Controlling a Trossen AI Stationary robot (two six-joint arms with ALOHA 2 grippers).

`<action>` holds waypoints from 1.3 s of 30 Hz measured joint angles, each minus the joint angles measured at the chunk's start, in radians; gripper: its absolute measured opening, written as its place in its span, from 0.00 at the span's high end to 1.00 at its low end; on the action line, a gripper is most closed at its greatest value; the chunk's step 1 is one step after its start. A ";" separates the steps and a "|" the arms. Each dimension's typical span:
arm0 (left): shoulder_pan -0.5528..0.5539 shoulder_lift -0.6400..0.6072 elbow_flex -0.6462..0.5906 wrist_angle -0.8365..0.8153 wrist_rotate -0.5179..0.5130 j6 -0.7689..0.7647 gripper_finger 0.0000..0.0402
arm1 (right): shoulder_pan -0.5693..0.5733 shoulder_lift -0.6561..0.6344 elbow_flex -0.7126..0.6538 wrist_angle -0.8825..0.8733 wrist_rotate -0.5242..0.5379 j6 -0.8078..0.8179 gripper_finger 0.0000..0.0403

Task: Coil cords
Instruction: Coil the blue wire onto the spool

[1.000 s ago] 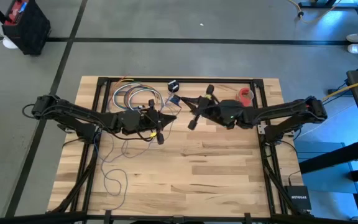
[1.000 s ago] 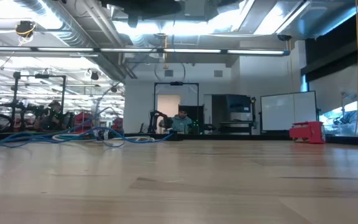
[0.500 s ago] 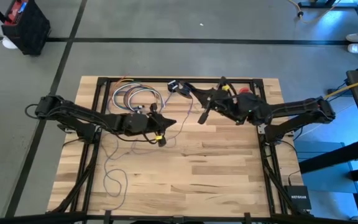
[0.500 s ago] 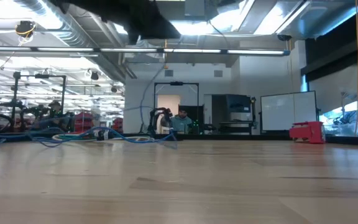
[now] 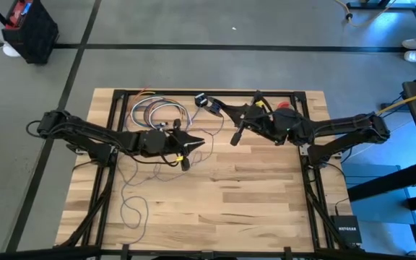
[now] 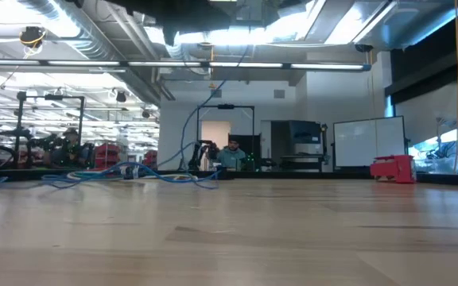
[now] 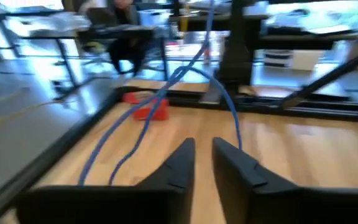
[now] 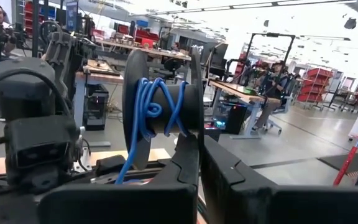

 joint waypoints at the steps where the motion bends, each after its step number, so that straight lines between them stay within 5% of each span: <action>1: -0.001 0.000 0.000 0.002 0.038 -0.011 0.83 | 0.000 0.000 0.000 -0.002 0.000 0.000 0.98; 10: 0.003 0.057 0.000 0.046 0.095 -0.085 0.60 | 0.000 0.001 0.000 -0.011 0.000 0.000 0.98; 23: 0.013 0.187 0.002 0.188 0.105 -0.094 0.58 | 0.000 0.001 -0.001 -0.031 0.000 -0.001 0.98; 39: 0.029 0.187 0.003 0.205 0.105 -0.042 0.98 | 0.000 0.002 -0.001 -0.029 0.000 -0.001 0.98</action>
